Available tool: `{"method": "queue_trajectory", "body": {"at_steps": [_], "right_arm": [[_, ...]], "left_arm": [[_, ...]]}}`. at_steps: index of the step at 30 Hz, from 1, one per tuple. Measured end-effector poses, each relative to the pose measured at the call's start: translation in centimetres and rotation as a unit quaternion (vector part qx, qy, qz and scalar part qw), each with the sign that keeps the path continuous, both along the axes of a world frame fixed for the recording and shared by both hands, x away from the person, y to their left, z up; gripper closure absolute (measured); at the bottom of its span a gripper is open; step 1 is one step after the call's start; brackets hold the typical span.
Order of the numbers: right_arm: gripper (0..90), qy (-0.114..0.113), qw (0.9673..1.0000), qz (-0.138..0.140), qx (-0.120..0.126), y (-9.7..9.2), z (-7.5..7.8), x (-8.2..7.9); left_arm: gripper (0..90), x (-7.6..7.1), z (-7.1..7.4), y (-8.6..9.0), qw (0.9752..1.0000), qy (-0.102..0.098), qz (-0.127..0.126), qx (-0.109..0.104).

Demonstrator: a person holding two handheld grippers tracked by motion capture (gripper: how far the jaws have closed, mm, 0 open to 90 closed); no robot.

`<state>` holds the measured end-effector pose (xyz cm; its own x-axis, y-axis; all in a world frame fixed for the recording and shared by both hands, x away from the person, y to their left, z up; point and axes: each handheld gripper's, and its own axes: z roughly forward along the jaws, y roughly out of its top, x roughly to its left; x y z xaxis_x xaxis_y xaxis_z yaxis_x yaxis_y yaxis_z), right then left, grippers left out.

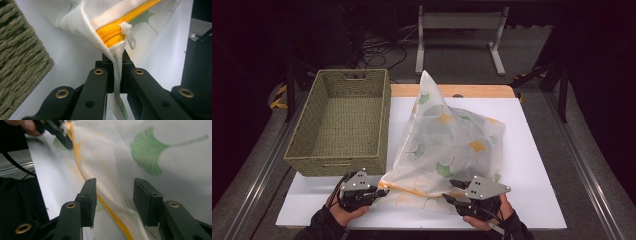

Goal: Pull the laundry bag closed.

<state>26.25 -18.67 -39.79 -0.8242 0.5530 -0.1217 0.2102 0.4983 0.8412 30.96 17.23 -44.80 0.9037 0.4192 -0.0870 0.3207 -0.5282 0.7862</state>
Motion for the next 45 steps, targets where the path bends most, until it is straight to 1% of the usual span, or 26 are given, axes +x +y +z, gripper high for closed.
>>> {"method": "queue_trajectory", "body": {"at_steps": [1, 2, 3, 4, 5, 6, 8, 11, 12, 14, 15, 17, 21, 22, 25, 27, 28, 31, 32, 33, 35, 36, 38, 40, 42, 45], "right_arm": [[59.3, -0.002, 1.0, 0.001, 0.004, 0.3, 0.2, -0.1], [64.9, -0.007, 0.9999, 0.002, 0.008, 1.0, 0.5, -0.2], [64.9, -0.007, 0.9999, 0.002, 0.008, 1.0, 0.5, -0.2], [69.8, -0.006, 0.9999, 0.003, 0.007, 1.9, 0.7, -0.1], [72.0, -0.005, 0.9999, 0.006, 0.011, 2.4, 0.7, 0.0], [72.0, -0.005, 0.9999, 0.006, 0.011, 2.4, 0.7, 0.0], [74.6, 0.002, 0.9995, 0.026, 0.017, 3.9, 0.7, 0.2], [75.0, 0.015, 0.9986, 0.048, 0.018, 5.9, 0.3, 0.5], [75.0, 0.019, 0.9982, 0.054, 0.017, 6.6, 0.1, 0.6], [73.8, 0.025, 0.9973, 0.068, 0.011, 8.3, -0.3, 0.8], [73.8, 0.025, 0.9973, 0.068, 0.011, 8.3, -0.3, 0.8], [73.0, 0.03, 0.9962, 0.082, 0.007, 9.7, -0.8, 0.9], [72.6, 0.033, 0.9952, 0.092, -0.006, 11.5, -1.6, 1.2], [72.8, 0.04, 0.9947, 0.095, -0.006, 12.0, -1.9, 1.4], [73.2, 0.044, 0.9948, 0.092, -0.007, 12.5, -2.1, 1.7], [73.2, 0.044, 0.9946, 0.093, -0.012, 12.8, -2.2, 1.9], [73.5, 0.041, 0.9951, 0.087, -0.022, 13.1, -2.6, 2.1], [74.6, 0.041, 0.9956, 0.079, -0.027, 13.3, -2.8, 2.4], [75.8, 0.036, 0.996, 0.073, -0.037, 13.5, -2.9, 2.6], [75.8, 0.036, 0.996, 0.073, -0.037, 13.5, -2.9, 2.6], [79.3, 0.037, 0.9957, 0.071, -0.047, 13.5, -3.3, 2.8], [79.3, 0.037, 0.9957, 0.071, -0.047, 13.5, -3.3, 2.8], [84.1, 0.045, 0.9954, 0.071, -0.047, 13.4, -3.5, 3.0], [85.1, 0.046, 0.9952, 0.072, -0.048, 13.4, -3.6, 3.0], [90.0, 0.044, 0.9953, 0.07, -0.049, 13.4, -3.7, 3.0], [90.0, 0.047, 0.9952, 0.07, -0.05, 13.2, -3.7, 3.1]], "left_arm": [[88.3, 0.0, -0.1, -0.1, 1.0, 0.0, 0.001, 0.0], [88.3, 0.0, -0.1, -0.3, 1.0, 0.003, 0.001, 0.003], [88.3, 0.0, -0.1, -0.3, 1.0, 0.003, 0.001, 0.003], [88.3, 0.0, -0.1, -0.6, 1.0, 0.001, 0.0, 0.007], [88.3, -0.1, -0.1, -0.8, 1.0, -0.001, -0.002, 0.007], [88.3, -0.1, -0.1, -0.8, 1.0, -0.001, -0.002, 0.007], [88.3, -0.1, -0.2, -1.1, 0.9999, -0.003, -0.001, 0.01], [88.4, -0.2, -0.4, -1.4, 0.9999, -0.001, -0.004, 0.014], [88.3, -0.2, -0.4, -1.5, 0.9998, -0.004, -0.007, 0.018], [88.3, -0.3, -0.6, -1.7, 0.9998, -0.003, -0.009, 0.02], [88.3, -0.3, -0.6, -1.7, 0.9998, -0.003, -0.009, 0.02], [88.3, -0.3, -0.7, -1.8, 0.9997, -0.002, -0.008, 0.022], [88.3, -0.4, -0.9, -2.0, 0.9997, 0.0, -0.009, 0.025], [88.3, -0.4, -0.9, -2.0, 0.9996, 0.001, -0.009, 0.026], [88.3, -0.4, -1.1, -2.2, 0.9997, 0.003, -0.009, 0.024], [88.2, -0.5, -1.1, -2.3, 0.9995, 0.003, -0.012, 0.028], [88.2, -0.5, -1.2, -2.3, 0.9995, 0.002, -0.014, 0.029], [88.2, -0.6, -1.2, -2.4, 0.9994, 0.004, -0.016, 0.031], [88.1, -0.7, -1.1, -2.3, 0.9994, 0.003, -0.019, 0.03], [88.1, -0.7, -1.1, -2.3, 0.9994, 0.003, -0.019, 0.03], [87.9, -0.8, -1.1, -2.3, 0.9993, 0.002, -0.023, 0.03], [87.7, -0.8, -1.1, -2.3, 0.9993, 0.002, -0.023, 0.03], [87.5, -0.9, -1.1, -2.4, 0.9989, -0.001, -0.027, 0.037], [86.9, -1.0, -1.2, -2.4, 0.9988, -0.004, -0.027, 0.04], [84.7, -1.0, -1.2, -2.4, 0.9989, 0.0, -0.027, 0.038], [78.6, -1.1, -1.1, -2.2, 0.9991, 0.0, -0.026, 0.035]]}}
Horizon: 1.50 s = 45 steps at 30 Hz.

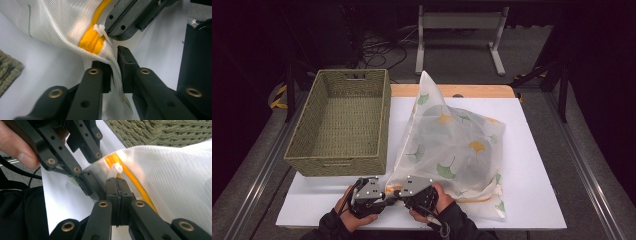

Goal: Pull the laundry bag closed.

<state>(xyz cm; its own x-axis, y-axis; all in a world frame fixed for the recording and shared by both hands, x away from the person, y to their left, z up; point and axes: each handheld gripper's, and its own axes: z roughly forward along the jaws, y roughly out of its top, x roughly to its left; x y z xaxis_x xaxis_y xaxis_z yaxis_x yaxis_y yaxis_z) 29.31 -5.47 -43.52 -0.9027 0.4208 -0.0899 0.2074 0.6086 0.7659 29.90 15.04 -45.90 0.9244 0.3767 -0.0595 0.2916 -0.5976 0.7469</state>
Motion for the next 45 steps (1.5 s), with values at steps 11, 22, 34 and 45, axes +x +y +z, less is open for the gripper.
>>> {"method": "queue_trajectory", "body": {"at_steps": [11, 22, 34, 45], "right_arm": [[90.0, -0.004, 0.9999, -0.009, 0.002, -0.6, 0.2, 0.1], [79.6, -0.01, 0.9999, -0.005, 0.005, -0.4, 0.4, -0.4], [59.0, -0.026, 0.9997, -0.002, 0.002, -0.2, 0.6, -1.1], [75.7, -0.063, 0.9974, -0.024, -0.024, -0.4, 0.6, -1.3]], "left_arm": [[46.1, -0.8, 1.6, 3.0, 0.9967, -0.006, 0.044, -0.067], [87.4, -0.6, 1.3, 1.8, 0.9989, -0.006, 0.018, -0.042], [88.1, -0.6, 1.0, 1.1, 0.9996, -0.001, 0.005, -0.029], [88.1, -0.7, 1.1, 1.0, 0.9994, -0.003, 0.0, -0.035]]}}
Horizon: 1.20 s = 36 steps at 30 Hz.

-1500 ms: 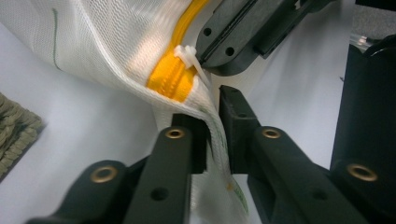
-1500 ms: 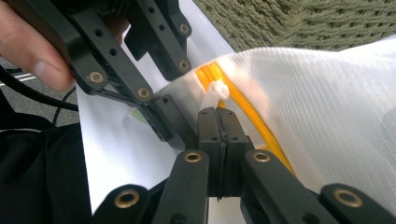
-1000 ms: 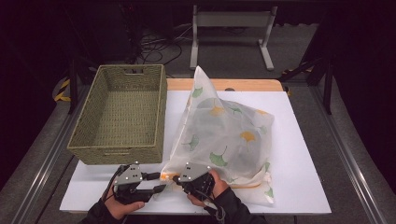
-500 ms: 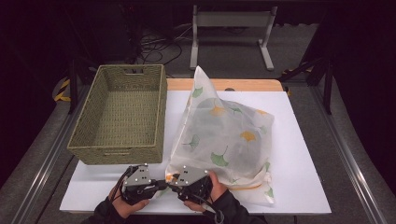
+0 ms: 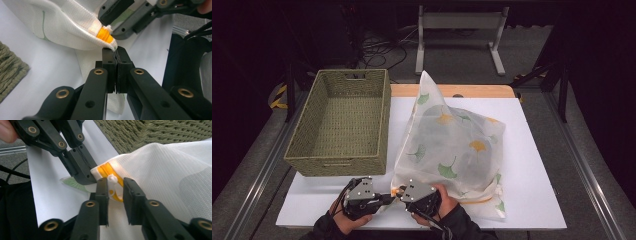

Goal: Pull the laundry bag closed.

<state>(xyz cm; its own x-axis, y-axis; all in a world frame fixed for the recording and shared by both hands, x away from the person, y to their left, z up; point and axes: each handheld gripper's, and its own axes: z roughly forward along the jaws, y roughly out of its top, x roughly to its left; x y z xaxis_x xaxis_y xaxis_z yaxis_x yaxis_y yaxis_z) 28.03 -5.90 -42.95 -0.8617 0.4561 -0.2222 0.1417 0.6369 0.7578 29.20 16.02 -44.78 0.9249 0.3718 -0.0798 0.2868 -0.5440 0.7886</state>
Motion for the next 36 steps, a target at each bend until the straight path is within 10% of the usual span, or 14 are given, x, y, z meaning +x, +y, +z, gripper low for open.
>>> {"method": "queue_trajectory", "body": {"at_steps": [11, 20, 27, 36], "right_arm": [[82.8, -0.013, 0.9998, -0.013, -0.006, -0.5, 0.37, -0.27], [90.0, 0.019, 0.9998, 0.007, -0.01, -0.43, -0.19, 0.13], [90.0, 0.053, 0.9985, 0.011, 0.003, -0.66, -0.19, 0.24], [90.0, 0.091, 0.9956, 0.018, 0.017, -0.78, -0.49, 0.66]], "left_arm": [[88.0, 0.04, 0.1, -0.02, 1.0, -0.002, 0.0, -0.003], [88.0, -0.05, 0.0, -0.27, 0.9999, 0.001, -0.014, 0.009], [88.1, 0.08, -0.21, -0.31, 0.9984, -0.026, 0.022, 0.046], [80.8, 0.25, -0.26, 0.04, 0.9985, -0.031, 0.041, 0.02]]}}
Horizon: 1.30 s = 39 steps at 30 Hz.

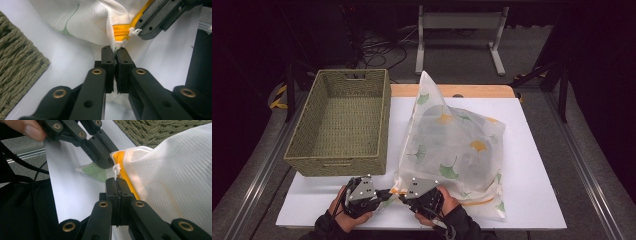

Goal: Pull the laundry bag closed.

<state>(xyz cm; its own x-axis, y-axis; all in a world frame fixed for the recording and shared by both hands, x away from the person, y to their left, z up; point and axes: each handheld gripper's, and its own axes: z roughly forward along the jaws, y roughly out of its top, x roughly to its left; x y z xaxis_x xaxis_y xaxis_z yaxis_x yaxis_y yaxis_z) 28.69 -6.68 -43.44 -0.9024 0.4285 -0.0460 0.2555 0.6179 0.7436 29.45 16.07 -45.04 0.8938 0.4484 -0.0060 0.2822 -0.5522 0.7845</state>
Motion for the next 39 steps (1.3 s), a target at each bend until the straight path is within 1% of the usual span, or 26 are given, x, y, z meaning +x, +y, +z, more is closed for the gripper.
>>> {"method": "queue_trajectory", "body": {"at_steps": [1, 3, 5, 6, 7, 8, 9, 12, 14, 16, 18, 21, 27, 33, 36, 39], "right_arm": [[90.0, 0.002, 1.0, 0.001, 0.002, -0.04, -0.02, 0.06], [90.0, 0.002, 1.0, 0.001, 0.002, -0.04, -0.06, 0.11], [90.0, 0.004, 1.0, 0.004, 0.003, 0.0, -0.1, 0.13], [90.0, 0.004, 1.0, 0.004, 0.001, 0.03, -0.13, 0.11], [90.0, 0.003, 1.0, 0.003, 0.0, 0.03, -0.12, 0.11], [90.0, 0.003, 1.0, 0.005, 0.001, 0.03, -0.13, 0.13], [90.0, 0.002, 1.0, 0.005, 0.0, 0.02, -0.12, 0.14], [90.0, -0.001, 1.0, 0.003, 0.0, -0.02, -0.12, 0.18], [90.0, 0.001, 1.0, 0.0, -0.001, -0.03, -0.17, 0.19], [88.4, -0.001, 1.0, -0.003, 0.0, -0.06, -0.22, 0.23], [87.2, 0.001, 1.0, -0.002, 0.006, -0.12, -0.28, 0.33], [87.0, 0.0, 1.0, 0.001, 0.008, -0.13, -0.29, 0.33], [84.2, -0.001, 0.9999, 0.006, 0.014, -0.09, -0.42, 0.38], [87.9, -0.007, 0.9999, 0.005, 0.011, -0.05, -0.48, 0.4], [90.0, -0.01, 0.9998, 0.012, 0.012, 0.01, -0.41, 0.29], [90.0, -0.016, 0.9997, 0.016, 0.01, 0.08, -0.33, 0.19]], "left_arm": [[75.5, 0.0, 0.04, 0.01, 1.0, 0.001, 0.0, -0.004], [70.8, 0.06, 0.06, -0.01, 0.9999, 0.004, -0.005, -0.014], [66.9, 0.11, 0.03, -0.19, 0.9999, 0.006, -0.003, -0.013], [66.2, 0.14, 0.01, -0.28, 1.0, 0.006, -0.003, -0.008], [66.0, 0.22, -0.03, -0.4, 0.9999, 0.006, -0.006, -0.008], [68.0, 0.25, -0.02, -0.49, 0.9999, 0.009, -0.009, -0.008], [73.7, 0.26, 0.03, -0.53, 0.9998, 0.01, -0.018, -0.009], [83.4, 0.22, 0.17, -0.7, 0.9996, 0.01, -0.027, -0.005], [85.3, 0.15, 0.28, -0.68, 0.9995, 0.01, -0.03, -0.008], [85.6, 0.06, 0.36, -0.65, 0.9993, 0.013, -0.035, -0.008], [85.8, -0.03, 0.37, -0.69, 0.9991, 0.015, -0.039, -0.01], [85.8, -0.05, 0.35, -0.73, 0.999, 0.014, -0.04, -0.01], [85.9, 0.01, 0.34, -0.61, 0.9986, 0.02, -0.047, -0.015], [85.9, -0.03, 0.27, -0.65, 0.9988, 0.019, -0.045, -0.01], [85.7, 0.02, 0.27, -0.55, 0.9989, 0.017, -0.042, -0.006], [84.9, 0.02, 0.22, -0.48, 0.999, 0.018, -0.04, -0.007]]}}
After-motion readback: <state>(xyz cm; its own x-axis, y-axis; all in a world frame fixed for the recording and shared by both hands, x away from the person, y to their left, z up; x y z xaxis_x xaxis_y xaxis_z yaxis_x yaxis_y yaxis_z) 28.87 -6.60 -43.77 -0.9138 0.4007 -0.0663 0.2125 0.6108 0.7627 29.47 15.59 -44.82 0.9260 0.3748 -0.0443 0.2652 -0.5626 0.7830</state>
